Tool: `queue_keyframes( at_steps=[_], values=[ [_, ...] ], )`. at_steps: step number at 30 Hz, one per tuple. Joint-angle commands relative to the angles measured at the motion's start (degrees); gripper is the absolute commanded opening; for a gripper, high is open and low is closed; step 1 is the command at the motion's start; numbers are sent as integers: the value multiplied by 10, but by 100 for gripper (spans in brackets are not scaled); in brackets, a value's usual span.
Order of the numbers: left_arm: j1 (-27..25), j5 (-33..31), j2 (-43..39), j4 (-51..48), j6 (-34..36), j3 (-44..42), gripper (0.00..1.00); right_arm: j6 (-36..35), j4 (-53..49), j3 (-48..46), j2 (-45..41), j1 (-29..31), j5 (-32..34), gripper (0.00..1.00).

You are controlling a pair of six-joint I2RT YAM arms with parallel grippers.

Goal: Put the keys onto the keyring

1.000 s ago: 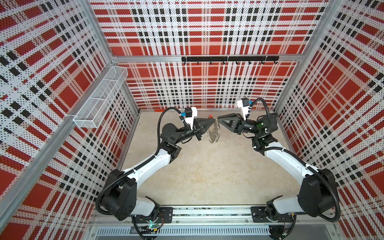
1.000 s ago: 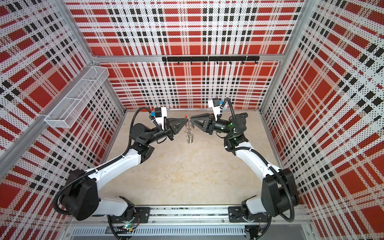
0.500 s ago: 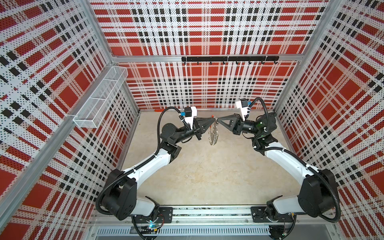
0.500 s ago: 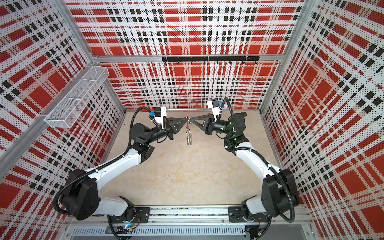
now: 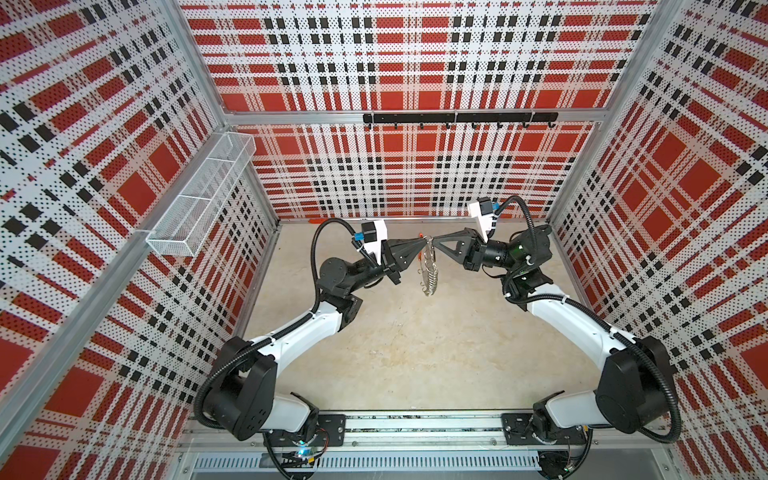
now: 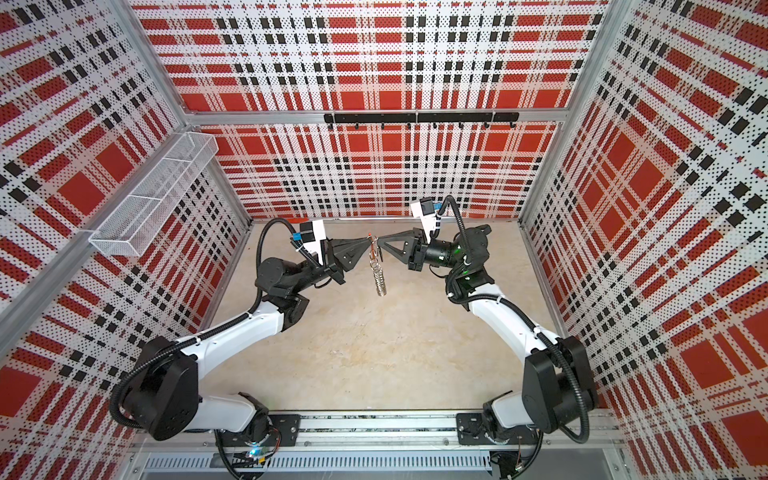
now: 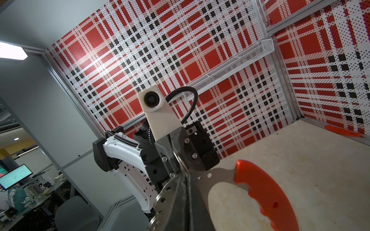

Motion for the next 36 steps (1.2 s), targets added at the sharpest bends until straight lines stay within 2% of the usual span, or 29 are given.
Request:
queue_keyframes(
  at_steps=[1, 9, 13, 22, 28, 36],
  values=[
    [-5, 4, -4, 81, 7, 2, 0, 17, 7, 12, 19, 9, -6, 4],
    [-7, 9, 13, 107, -6, 10, 0, 58, 43, 15, 44, 29, -17, 22],
    [-5, 12, 19, 114, -15, 13, 0, 62, 50, 17, 42, 29, -19, 29],
    [2, 11, 14, 115, -27, 5, 0, -23, -51, 19, -11, 0, 0, 42],
    [2, 12, 16, 118, -37, 5, 0, -138, -174, 30, -65, -20, 31, 47],
    [-2, 3, 24, 125, -54, 8, 0, -133, -145, 57, -39, 1, 24, 49]
  ],
)
